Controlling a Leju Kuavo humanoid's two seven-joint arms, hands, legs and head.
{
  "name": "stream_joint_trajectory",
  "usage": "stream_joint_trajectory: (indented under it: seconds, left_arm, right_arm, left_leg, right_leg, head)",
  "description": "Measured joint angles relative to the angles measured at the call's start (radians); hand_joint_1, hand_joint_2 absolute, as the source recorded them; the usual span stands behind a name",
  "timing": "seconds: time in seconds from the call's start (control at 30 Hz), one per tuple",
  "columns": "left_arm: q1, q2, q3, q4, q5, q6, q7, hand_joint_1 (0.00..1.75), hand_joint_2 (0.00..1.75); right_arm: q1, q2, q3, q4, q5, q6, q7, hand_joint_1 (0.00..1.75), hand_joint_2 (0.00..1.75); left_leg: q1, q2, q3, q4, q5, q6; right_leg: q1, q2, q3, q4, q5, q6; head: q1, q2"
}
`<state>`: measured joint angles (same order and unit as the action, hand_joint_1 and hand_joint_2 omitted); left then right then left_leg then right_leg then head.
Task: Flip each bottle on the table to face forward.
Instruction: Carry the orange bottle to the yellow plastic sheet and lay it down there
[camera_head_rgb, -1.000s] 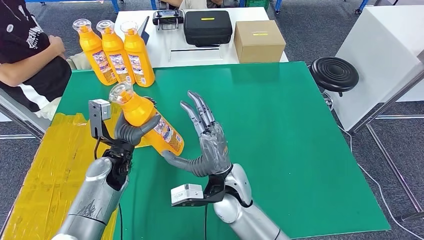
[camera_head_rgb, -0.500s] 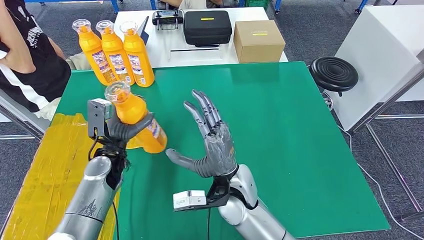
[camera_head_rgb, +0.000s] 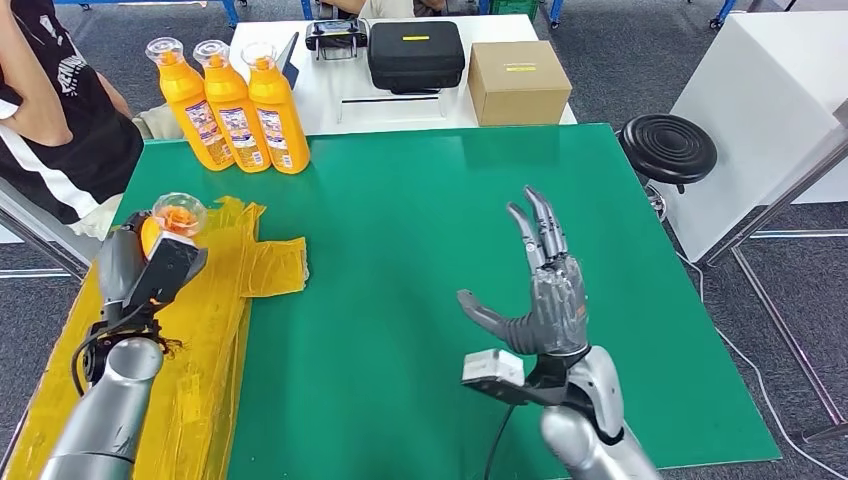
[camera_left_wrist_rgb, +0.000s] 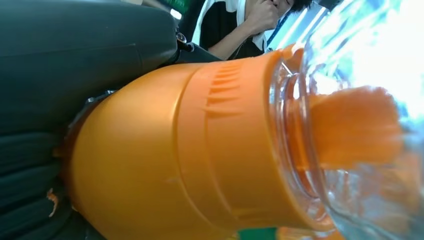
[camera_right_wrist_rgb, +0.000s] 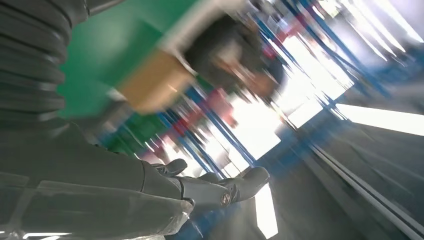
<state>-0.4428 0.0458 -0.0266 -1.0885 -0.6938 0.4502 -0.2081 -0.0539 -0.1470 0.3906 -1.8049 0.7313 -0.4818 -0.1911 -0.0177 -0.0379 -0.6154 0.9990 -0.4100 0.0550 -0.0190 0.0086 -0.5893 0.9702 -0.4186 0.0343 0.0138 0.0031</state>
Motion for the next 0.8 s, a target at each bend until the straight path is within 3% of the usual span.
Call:
stream_joint_trajectory:
  seconds: [0.07, 0.17, 0.33, 0.57, 0.8]
  left_arm:
    - [0.018, 0.025, 0.012, -0.001, -0.030, -0.019, 0.004, 1.75, 1.75]
    - [0.042, 0.051, 0.027, -0.001, -0.050, -0.043, 0.004, 1.75, 1.75]
    - [0.039, 0.061, 0.031, 0.018, -0.079, -0.064, 0.018, 1.75, 1.75]
    - [0.032, 0.064, 0.029, 0.042, -0.091, -0.089, 0.033, 1.75, 1.75]
    - [0.036, 0.064, 0.027, 0.046, -0.103, -0.100, 0.039, 1.75, 1.75]
  right_arm:
    - [0.022, -0.039, -0.058, -0.025, -0.089, 0.152, 0.018, 0.00, 1.75]
    - [0.056, -0.083, -0.154, -0.052, -0.303, 0.371, -0.019, 0.00, 1.75]
    - [0.074, -0.117, -0.311, -0.041, -0.608, 0.631, -0.083, 0.00, 1.75]
    - [0.086, -0.115, -0.403, 0.000, -0.768, 0.848, -0.132, 0.00, 1.75]
    - [0.086, -0.103, -0.434, 0.037, -0.802, 0.902, -0.154, 0.00, 1.75]
  left_leg:
    - [0.000, 0.000, 0.000, 0.000, 0.000, 0.000]
    - [0.000, 0.000, 0.000, 0.000, 0.000, 0.000]
    - [0.000, -0.001, 0.000, 0.000, 0.000, 0.000]
    - [0.000, 0.000, 0.000, 0.000, 0.000, 0.000]
    - [0.000, 0.000, 0.000, 0.000, 0.000, 0.000]
  right_leg:
    - [0.000, 0.000, 0.000, 0.000, 0.000, 0.000]
    - [0.000, -0.001, 0.000, 0.000, 0.000, 0.000]
    - [0.000, -0.001, 0.000, 0.000, 0.000, 0.000]
    - [0.000, -0.001, 0.000, 0.000, 0.000, 0.000]
    - [0.000, -0.001, 0.000, 0.000, 0.000, 0.000]
  head:
    - [0.000, 0.000]
    - [0.000, 0.000]
    - [0.000, 0.000]
    - [0.000, 0.000]
    - [0.000, 0.000]
